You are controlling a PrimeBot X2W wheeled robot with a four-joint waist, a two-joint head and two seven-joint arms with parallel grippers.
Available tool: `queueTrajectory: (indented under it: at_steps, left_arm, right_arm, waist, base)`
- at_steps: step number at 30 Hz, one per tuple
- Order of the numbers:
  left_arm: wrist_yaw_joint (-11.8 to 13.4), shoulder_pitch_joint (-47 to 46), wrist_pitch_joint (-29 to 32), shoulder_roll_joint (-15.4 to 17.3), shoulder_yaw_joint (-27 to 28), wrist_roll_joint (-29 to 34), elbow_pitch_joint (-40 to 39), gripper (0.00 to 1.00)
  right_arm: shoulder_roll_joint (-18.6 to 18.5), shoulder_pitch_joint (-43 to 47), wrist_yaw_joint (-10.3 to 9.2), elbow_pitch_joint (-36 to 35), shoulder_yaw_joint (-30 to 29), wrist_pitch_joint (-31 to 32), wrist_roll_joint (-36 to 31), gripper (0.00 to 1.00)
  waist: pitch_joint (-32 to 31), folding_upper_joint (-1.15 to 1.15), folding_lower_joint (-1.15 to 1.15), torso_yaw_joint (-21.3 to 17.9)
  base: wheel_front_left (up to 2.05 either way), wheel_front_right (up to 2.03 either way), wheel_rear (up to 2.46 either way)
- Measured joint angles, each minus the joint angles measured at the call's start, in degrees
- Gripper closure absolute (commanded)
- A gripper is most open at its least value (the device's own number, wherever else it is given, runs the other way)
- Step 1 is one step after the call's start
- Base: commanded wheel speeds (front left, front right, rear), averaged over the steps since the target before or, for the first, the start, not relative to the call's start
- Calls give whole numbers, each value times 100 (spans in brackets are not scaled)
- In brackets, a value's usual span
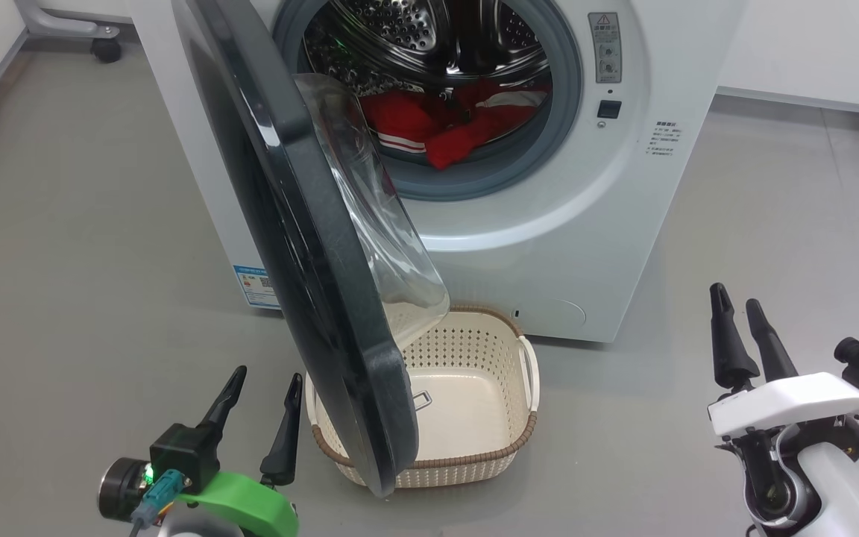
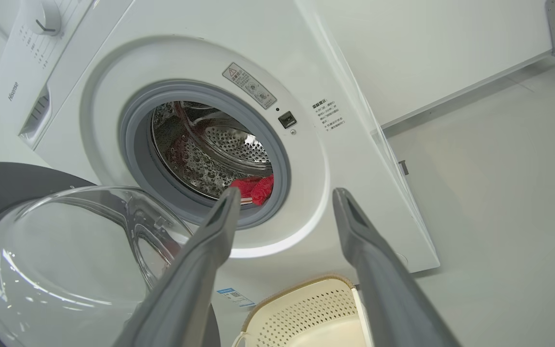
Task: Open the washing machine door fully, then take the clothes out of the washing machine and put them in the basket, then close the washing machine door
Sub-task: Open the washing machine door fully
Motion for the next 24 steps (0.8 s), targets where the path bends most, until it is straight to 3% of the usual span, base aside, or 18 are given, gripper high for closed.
queueTrajectory:
  at_steps: [5, 12, 17, 24]
  left_arm:
    - [11, 5, 0, 2, 4, -1, 9, 0]
    - [49, 15, 0, 2, 25, -40, 26, 0]
    - [66, 27, 1, 1, 21, -41, 42, 0]
    - [86, 32, 1, 1, 22, -41, 53, 0]
  right_arm:
    - [-221, 0, -20, 82, 170, 69, -1151, 0]
    - [-226, -18, -486, -92, -122, 125, -2438, 0]
    - [-113, 10, -713, -153, -211, 126, -3016, 0]
    - [107, 302, -850, -121, -96, 126, -3415, 0]
  waist:
    - [-9, 0, 0, -13]
    - [-13, 0, 0, -12]
    - [-13, 0, 0, 16]
    - [10, 0, 0, 54]
  base:
    - [0, 0, 0]
    - [0, 0, 0]
    - [0, 0, 0]
    - [0, 0, 0]
